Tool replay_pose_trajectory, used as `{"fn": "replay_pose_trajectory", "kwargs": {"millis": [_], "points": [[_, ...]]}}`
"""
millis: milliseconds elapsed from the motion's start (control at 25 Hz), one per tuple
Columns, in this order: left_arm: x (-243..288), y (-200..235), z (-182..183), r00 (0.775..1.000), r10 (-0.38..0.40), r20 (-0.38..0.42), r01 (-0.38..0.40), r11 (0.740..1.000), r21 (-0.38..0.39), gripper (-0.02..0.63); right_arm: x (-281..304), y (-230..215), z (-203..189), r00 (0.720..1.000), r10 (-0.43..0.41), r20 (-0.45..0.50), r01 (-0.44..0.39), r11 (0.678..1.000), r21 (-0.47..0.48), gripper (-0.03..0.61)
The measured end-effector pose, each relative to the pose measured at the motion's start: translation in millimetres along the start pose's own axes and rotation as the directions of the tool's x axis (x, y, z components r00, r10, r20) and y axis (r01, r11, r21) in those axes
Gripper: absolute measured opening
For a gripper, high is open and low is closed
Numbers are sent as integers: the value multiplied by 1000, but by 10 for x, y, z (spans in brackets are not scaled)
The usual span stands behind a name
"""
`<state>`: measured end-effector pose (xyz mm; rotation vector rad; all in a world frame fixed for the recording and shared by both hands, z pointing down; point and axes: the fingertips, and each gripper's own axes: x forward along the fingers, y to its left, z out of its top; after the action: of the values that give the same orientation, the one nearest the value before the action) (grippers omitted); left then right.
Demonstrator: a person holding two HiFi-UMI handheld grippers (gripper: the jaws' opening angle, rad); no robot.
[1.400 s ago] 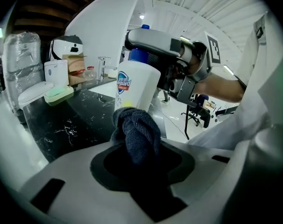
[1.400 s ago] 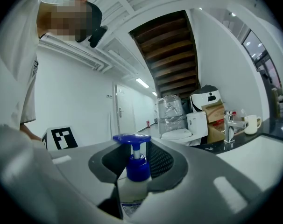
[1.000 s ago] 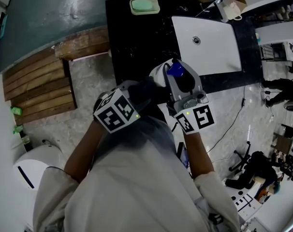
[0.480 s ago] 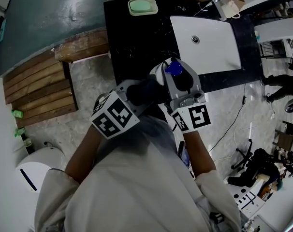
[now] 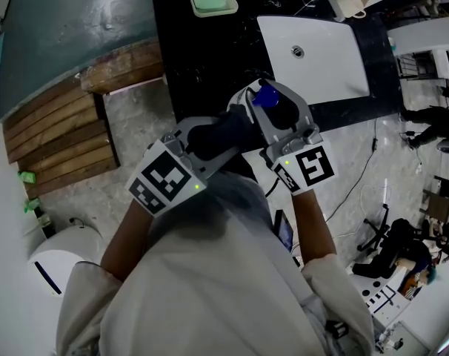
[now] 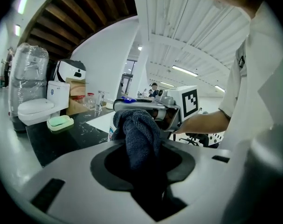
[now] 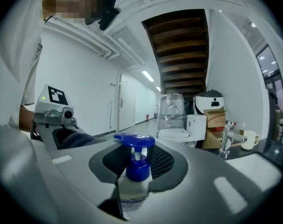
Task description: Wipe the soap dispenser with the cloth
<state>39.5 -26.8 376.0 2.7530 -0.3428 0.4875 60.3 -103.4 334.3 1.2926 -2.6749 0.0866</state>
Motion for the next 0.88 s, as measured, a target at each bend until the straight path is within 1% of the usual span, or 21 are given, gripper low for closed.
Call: {"fn": "replay_pose_trajectory", "kwargs": {"millis": [160,200,280,360,600,680,880], "points": [[-88,-21,75,996,-14,84,16,999,-30,138,-40,11,-10,1000,8,7,-8,1000,14,86],[-112,-27,95,994,-17,105,22,999,-39,138,-53,13,-13,1000,15,7,-15,1000,21,110],[-152,-18,118,992,-18,127,25,998,-53,138,-67,27,-23,999,44,2,-44,998,35,185],[-178,-2,118,991,-10,133,18,998,-57,138,-93,49,-41,997,72,1,-72,996,49,213],[-182,17,109,991,7,136,1,998,-55,138,-174,56,-52,997,75,15,-76,995,60,215],[-170,8,116,991,2,137,5,998,-56,138,-169,86,-51,996,91,9,-91,994,53,219],[-154,-19,63,993,-9,117,16,998,-65,138,-198,113,-62,990,143,-3,-143,987,67,280]]}}
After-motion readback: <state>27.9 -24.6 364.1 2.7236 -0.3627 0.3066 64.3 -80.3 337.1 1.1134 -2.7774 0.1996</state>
